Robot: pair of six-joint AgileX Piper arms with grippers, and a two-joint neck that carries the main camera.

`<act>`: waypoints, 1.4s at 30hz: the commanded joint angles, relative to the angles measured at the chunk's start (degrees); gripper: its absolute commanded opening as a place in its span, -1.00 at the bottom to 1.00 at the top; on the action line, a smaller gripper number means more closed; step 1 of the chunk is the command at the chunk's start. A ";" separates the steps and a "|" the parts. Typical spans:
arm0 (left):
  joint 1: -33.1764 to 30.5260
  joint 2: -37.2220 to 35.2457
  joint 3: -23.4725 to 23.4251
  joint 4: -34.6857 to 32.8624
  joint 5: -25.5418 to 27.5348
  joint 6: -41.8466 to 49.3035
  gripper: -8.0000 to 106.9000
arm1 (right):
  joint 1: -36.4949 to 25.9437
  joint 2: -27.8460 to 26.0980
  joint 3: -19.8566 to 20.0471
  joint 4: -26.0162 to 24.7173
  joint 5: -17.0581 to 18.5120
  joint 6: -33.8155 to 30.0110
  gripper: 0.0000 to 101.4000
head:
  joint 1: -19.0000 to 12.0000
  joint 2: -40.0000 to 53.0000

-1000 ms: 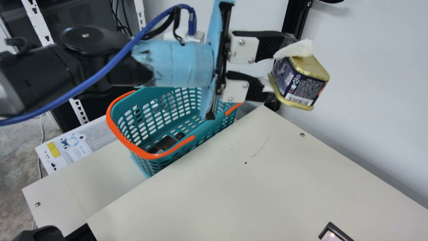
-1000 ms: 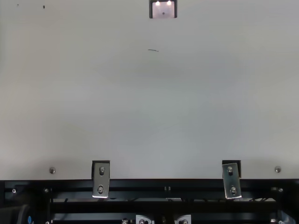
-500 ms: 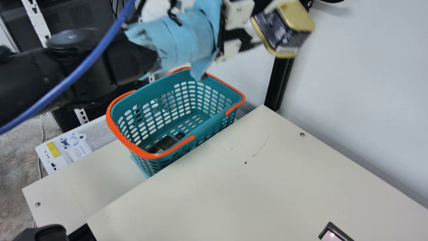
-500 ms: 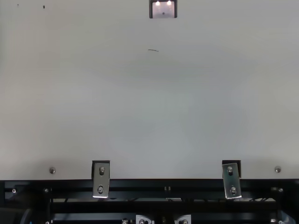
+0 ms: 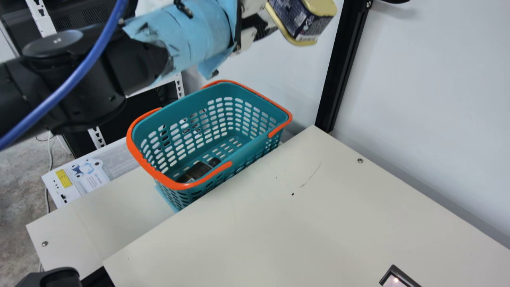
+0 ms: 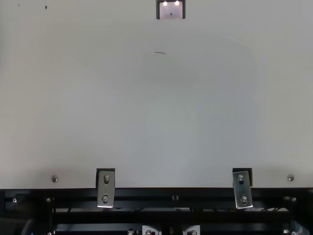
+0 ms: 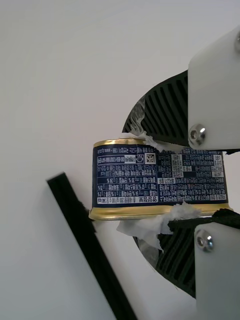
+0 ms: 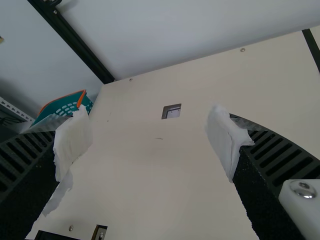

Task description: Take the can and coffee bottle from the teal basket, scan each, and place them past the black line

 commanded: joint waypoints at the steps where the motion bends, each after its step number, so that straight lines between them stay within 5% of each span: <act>1: -0.84 -0.14 -1.23 6.90 -1.95 -1.57 -0.68 | 0.00 0.00 0.00 0.00 0.00 0.00 1.00 | -1.54 1.08; 7: -10.72 -1.16 1.23 26.15 -11.65 -8.78 -0.68 | 0.00 0.00 0.00 0.00 0.00 0.00 1.00 | -1.54 1.08; 14: -23.37 0.82 14.61 43.21 -24.42 -18.59 -0.68 | 0.00 0.00 0.00 0.00 0.00 0.00 1.00 | -1.54 1.08; 19: -27.40 3.81 23.66 49.41 -26.69 -23.32 -0.68 | 0.00 0.00 0.00 0.00 0.00 0.00 1.00 | -1.54 1.08; 25: -29.11 5.61 32.44 58.22 -23.45 -30.07 -0.68 | 0.00 0.00 0.00 0.00 0.00 0.00 1.00 | -1.54 1.08; 26: -28.99 5.65 28.13 53.71 -24.58 -27.58 -0.68 | 0.00 0.00 0.00 0.00 0.00 0.00 1.00 | -1.54 1.08; 30: -29.11 5.65 32.20 57.85 -23.20 -30.15 -0.68 | 0.00 0.00 0.00 0.00 0.00 0.00 1.00 | -1.54 1.08; 42: -29.11 5.65 32.36 58.27 -23.20 -30.23 -0.68 | 0.00 0.00 0.00 0.00 0.00 0.00 1.00 | -0.16 -1.89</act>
